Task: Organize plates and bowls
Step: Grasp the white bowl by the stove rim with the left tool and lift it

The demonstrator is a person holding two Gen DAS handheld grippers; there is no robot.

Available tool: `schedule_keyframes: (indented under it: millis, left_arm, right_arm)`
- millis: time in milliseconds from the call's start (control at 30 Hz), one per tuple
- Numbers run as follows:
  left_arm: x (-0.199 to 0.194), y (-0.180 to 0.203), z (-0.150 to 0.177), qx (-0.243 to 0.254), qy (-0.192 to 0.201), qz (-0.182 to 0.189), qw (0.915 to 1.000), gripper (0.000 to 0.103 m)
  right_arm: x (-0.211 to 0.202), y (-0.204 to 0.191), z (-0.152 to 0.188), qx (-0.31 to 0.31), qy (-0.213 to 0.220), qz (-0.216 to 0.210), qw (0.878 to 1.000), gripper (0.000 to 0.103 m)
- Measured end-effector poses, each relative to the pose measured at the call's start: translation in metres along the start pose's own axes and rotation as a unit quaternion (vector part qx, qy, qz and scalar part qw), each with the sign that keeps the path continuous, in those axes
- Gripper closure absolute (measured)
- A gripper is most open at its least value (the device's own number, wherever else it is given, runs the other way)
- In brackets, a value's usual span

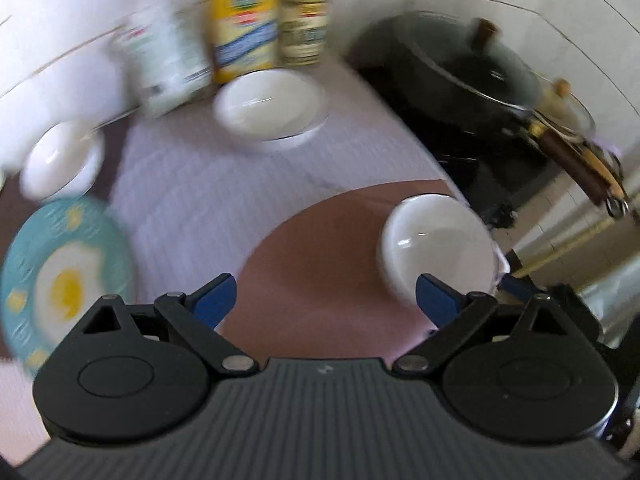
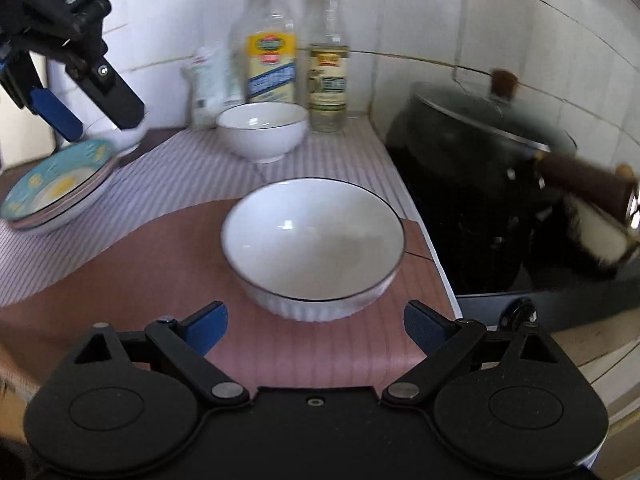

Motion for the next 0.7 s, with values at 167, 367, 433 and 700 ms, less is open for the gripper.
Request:
schedule_keyframes:
  millis: [167, 367, 433, 700]
  left_arm:
    - [0.046, 0.03, -0.005, 0.002, -0.01, 0.018, 0.9998, 0.012]
    - [0.083, 0.028, -0.001, -0.056, -0.042, 0.029, 0.9971, 0.05]
    - [0.088, 0.026, 0.001, -0.067, -0.051, 0.025, 0.9961, 0.071]
    - [0.088, 0.025, 0.0, -0.073, -0.049, 0.046, 0.9951, 0.091]
  right_arm:
    - [0.024, 0.005, 0.02, -0.001, 0.034, -0.001, 0.999, 0.006]
    - [0.032, -0.004, 0.027, -0.022, 0.069, -0.018, 0.997, 0.006]
    - [0.033, -0.006, 0.027, -0.022, 0.074, -0.011, 0.997, 0.006]
    - [0.039, -0.008, 0.022, -0.022, 0.077, -0.013, 0.997, 0.008]
Point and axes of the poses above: each gripper's, at about its wrist camera, not at the fingertips, and x roughly the way its jaws point, y to its right, z to its underside, the point moved 1 cm from there along x, roughly the way its jaws point, and after that the axes turned 14 degrees about x, right-handed, at the moved point
